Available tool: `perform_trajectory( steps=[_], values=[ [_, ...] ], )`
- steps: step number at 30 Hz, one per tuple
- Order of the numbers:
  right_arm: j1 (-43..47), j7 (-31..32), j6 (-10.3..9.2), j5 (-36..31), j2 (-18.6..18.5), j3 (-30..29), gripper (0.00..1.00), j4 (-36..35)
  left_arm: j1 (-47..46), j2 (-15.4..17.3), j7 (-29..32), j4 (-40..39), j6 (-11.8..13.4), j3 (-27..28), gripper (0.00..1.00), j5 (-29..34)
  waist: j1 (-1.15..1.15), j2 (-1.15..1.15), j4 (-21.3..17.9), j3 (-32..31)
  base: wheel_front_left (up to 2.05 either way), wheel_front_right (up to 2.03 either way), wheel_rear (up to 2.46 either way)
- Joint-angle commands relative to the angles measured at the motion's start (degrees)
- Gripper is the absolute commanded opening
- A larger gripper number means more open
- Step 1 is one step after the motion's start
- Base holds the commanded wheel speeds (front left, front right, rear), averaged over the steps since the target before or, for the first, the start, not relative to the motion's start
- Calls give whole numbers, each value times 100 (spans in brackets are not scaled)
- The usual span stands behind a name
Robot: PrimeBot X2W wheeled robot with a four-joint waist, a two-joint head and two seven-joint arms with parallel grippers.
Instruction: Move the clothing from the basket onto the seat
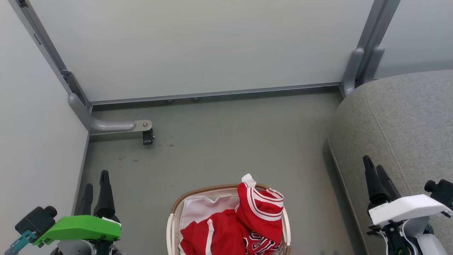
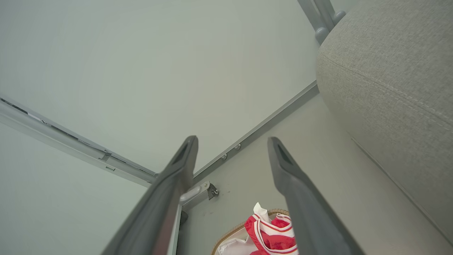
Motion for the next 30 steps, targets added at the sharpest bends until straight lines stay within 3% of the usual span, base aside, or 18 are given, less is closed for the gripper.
perform_trajectory(
  steps=[1, 30],
  values=[
    [-16, -66, 2, -236, -60, 20, 100, -101, 8, 65, -64, -118, 51, -6, 100, 223, 0, 0, -10, 2, 0, 0, 0],
    [-55, -563, 2, -2284, -289, 360, 100, -210, 193, 369, -559, -211, 434, -430, 100, 2286, 0, 0, -61, 20, 0, 0, 0]
  ],
)
